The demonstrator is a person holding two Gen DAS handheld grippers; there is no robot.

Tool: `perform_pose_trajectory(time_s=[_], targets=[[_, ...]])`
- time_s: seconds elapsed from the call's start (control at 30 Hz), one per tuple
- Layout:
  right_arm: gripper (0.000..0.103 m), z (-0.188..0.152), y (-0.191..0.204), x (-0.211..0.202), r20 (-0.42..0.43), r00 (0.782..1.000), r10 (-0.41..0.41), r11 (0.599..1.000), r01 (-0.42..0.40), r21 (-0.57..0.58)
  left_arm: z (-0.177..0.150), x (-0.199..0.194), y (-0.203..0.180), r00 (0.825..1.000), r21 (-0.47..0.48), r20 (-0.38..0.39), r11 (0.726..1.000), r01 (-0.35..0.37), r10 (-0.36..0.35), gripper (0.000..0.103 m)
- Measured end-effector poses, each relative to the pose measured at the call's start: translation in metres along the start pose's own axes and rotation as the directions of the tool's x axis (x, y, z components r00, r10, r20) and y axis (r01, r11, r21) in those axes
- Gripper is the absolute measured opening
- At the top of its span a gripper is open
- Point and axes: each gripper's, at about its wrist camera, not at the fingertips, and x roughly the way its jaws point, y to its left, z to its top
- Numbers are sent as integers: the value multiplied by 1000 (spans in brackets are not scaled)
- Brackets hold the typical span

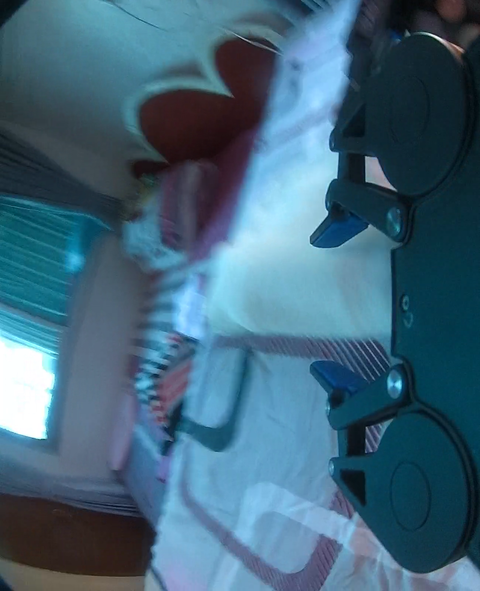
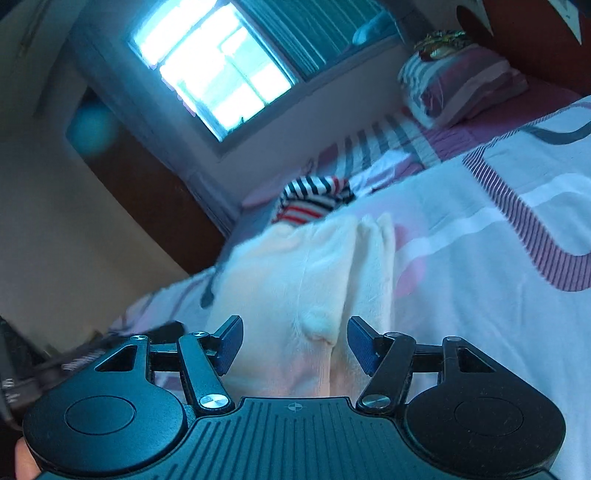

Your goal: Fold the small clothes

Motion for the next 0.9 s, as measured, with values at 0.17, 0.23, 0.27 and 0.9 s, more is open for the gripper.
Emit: perform_pose_trajectory(time_s=[0.17, 0.23, 0.27, 0.9], targets=[[62, 0, -12, 26, -85, 996, 16, 999, -12, 45, -16, 17, 28, 999, -45, -48, 999, 6, -8, 67], [62, 1, -14, 29, -105, 994, 37, 998, -32, 50, -18, 18, 36, 999, -83, -43, 996, 27, -31, 67], [62, 2, -16, 32, -118, 992, 40, 998, -34, 49, -19, 17, 41, 998, -110, -38, 993, 46, -51, 67], [33, 14, -10, 75, -226, 973, 43, 999, -40, 14, -4, 21, 62, 980, -213, -78, 964, 161, -181, 66]])
